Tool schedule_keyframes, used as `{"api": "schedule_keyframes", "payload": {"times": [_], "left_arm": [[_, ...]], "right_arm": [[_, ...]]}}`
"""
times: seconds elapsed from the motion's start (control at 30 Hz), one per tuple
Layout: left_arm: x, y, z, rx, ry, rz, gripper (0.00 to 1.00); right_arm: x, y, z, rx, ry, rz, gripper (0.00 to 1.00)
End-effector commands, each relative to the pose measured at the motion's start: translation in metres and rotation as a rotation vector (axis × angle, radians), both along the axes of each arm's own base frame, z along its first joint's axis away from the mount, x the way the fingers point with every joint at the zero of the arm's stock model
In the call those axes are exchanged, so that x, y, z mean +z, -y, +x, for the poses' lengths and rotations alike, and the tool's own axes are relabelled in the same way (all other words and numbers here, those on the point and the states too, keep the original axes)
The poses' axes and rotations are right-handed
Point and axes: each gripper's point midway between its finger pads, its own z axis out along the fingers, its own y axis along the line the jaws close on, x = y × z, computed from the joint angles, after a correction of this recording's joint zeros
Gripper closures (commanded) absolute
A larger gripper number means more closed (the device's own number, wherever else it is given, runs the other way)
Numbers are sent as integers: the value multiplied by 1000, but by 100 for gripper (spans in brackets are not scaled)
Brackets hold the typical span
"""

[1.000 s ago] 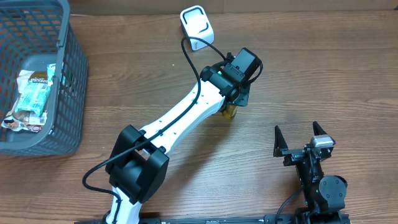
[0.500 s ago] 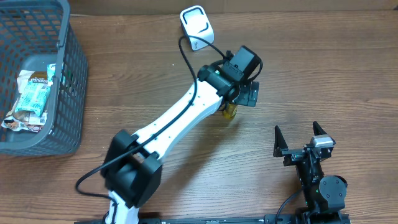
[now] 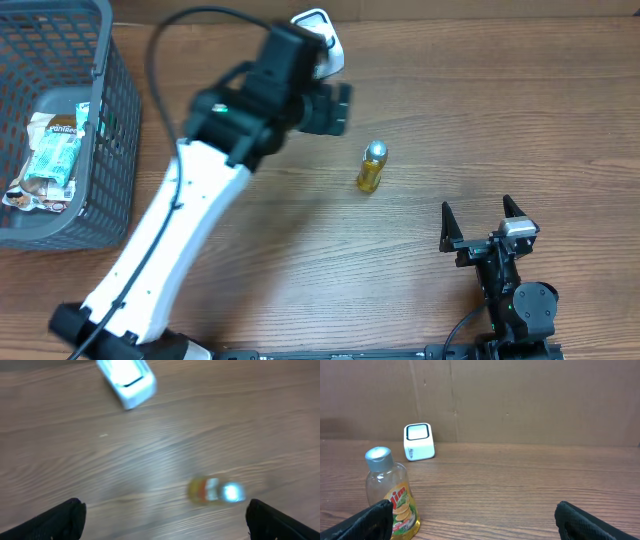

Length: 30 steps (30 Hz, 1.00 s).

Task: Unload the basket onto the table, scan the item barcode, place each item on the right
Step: 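Release the yellow bottle on the table and swing left gripper to basket, then lower the left gripper into the basket and grasp the green-capped tissue pack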

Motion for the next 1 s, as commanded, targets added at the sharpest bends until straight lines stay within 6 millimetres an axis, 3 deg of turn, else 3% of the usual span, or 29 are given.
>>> {"api": "schedule_keyframes", "payload": {"times": [0.0, 0.17, 0.3, 0.4, 0.47, 0.57, 0.63, 0.7, 0.87, 0.97], "left_arm": [[10, -43, 2, 50, 5, 41, 0], [1, -106, 2, 171, -60, 85, 0], [2, -149, 5, 265, -70, 96, 22], [20, -182, 12, 346, -11, 101, 55], [38, -207, 18, 419, 51, 106, 57], [61, -247, 24, 532, 137, 123, 52], [71, -276, 25, 609, 179, 135, 37], [77, -302, 24, 673, 210, 138, 30], [79, -361, 16, 801, 232, 156, 7], [69, -386, 12, 822, 201, 192, 2]], "right_arm": [[-2, -1, 0, 5, 3, 4, 0], [-2, -1, 0, 6, 3, 4, 0], [-2, -1, 0, 6, 3, 4, 0], [-2, -1, 0, 5, 3, 4, 0], [-2, -1, 0, 5, 3, 4, 0], [-2, -1, 0, 6, 3, 4, 0], [-2, -1, 0, 5, 3, 4, 0], [-2, -1, 0, 5, 3, 4, 0], [-2, -1, 0, 6, 3, 4, 0], [-2, -1, 0, 6, 3, 4, 0]]}}
